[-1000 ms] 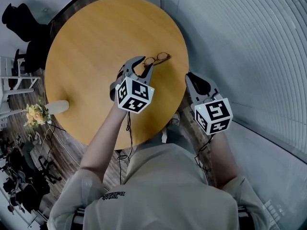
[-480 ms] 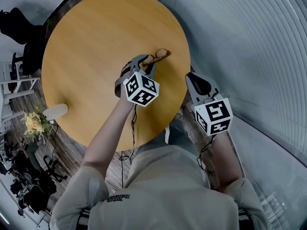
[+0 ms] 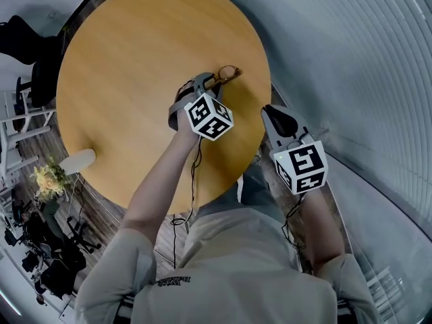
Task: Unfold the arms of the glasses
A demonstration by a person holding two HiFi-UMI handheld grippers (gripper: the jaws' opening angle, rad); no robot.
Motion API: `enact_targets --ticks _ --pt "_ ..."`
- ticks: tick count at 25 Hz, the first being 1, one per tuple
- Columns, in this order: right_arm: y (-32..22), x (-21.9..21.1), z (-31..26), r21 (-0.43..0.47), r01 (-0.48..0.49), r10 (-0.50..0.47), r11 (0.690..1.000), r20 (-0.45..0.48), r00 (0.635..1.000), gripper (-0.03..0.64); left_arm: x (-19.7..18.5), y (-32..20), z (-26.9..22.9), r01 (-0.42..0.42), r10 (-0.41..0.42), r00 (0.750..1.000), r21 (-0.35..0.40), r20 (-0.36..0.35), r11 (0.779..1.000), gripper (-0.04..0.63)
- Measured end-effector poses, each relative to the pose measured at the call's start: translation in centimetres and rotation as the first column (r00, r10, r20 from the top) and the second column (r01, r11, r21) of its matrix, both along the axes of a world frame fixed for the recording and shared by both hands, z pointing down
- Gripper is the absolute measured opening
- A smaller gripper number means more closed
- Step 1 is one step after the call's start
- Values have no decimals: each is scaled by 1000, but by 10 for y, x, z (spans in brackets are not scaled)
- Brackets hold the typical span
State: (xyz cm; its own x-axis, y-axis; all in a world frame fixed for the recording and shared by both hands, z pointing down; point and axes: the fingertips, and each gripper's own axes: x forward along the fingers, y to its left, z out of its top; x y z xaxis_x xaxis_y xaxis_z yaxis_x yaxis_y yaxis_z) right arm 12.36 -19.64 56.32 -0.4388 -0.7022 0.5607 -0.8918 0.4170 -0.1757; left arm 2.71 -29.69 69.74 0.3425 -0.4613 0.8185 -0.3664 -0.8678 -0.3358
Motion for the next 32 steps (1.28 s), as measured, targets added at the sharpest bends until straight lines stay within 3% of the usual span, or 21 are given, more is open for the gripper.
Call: enact_targets --ticks 9,17,22,27,30,32 --pt "-9 -6 3 -25 -4 5 1000 9 1000 40 -3 -11 24 -76 76 992 -3 100 997 123" --pt "6 5 10 -40 -31 32 999 10 999 40 2 -12 24 -97 91 987 40 132 994 70" --pt "13 13 10 -35 -50 50 998 9 999 40 4 -12 16 -93 87 990 47 113 995 46" --pt "4 25 -4 1 -92 92 996 17 996 40 7 -16 -8 -51 48 998 67 49 996 44" --pt "0 33 -24 44 -125 123 991 41 992 40 16 -9 -30 26 -26 993 -7 -119 1000 44" --pt "0 37 -42 77 -144 140 987 55 989 40 19 -1 -49 87 -105 965 -84 -239 993 44"
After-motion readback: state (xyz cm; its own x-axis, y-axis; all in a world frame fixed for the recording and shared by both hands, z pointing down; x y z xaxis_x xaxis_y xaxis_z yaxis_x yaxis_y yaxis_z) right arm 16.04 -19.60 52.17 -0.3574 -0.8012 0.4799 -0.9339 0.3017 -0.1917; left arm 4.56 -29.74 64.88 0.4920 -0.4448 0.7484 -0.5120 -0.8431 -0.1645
